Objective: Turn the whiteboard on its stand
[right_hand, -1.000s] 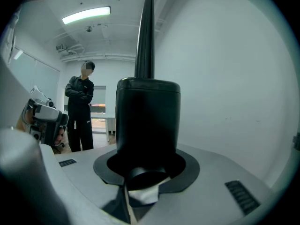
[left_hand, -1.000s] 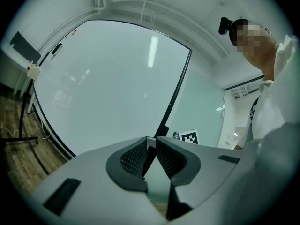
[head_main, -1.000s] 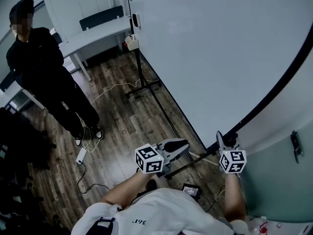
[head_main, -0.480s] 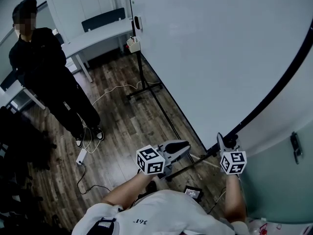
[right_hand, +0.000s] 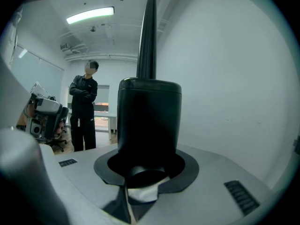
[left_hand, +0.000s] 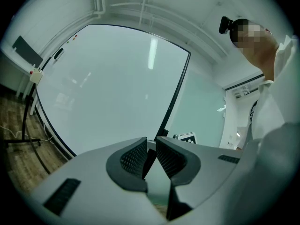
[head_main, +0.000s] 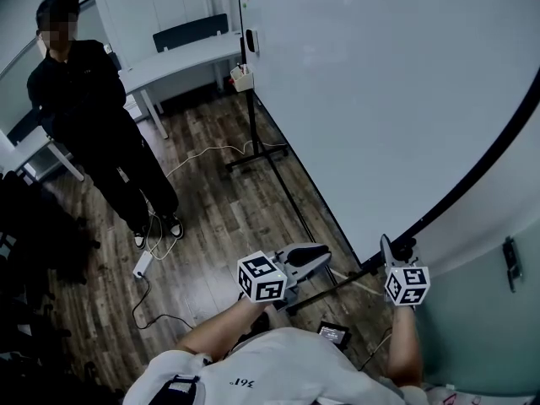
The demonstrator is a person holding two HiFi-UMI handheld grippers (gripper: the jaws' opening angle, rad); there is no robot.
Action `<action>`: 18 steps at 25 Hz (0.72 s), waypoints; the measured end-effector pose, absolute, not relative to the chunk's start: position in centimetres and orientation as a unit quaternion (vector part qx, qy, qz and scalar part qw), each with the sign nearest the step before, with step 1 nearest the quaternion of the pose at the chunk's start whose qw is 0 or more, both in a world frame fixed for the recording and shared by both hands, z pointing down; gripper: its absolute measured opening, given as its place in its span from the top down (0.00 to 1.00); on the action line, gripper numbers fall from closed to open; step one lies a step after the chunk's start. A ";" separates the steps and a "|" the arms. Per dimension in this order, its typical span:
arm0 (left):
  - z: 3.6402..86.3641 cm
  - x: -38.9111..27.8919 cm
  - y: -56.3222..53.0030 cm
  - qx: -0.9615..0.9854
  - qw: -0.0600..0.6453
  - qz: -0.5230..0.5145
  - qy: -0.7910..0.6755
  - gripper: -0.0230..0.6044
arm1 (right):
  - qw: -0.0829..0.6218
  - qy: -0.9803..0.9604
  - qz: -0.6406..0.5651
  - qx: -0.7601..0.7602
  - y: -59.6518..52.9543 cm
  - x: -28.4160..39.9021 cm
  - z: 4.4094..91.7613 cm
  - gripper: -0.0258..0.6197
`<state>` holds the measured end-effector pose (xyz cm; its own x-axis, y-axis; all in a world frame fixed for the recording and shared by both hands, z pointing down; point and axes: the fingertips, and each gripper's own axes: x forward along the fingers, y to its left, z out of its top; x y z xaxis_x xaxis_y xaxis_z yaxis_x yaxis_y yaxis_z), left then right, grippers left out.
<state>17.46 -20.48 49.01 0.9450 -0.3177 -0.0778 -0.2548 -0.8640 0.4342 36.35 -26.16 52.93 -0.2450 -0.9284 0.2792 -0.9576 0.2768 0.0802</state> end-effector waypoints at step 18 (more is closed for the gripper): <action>47.5 17.2 -20.3 0.964 0.216 -0.077 -0.134 0.89 | 0.142 -0.783 0.062 0.602 -23.1 36.7 51.4 0.72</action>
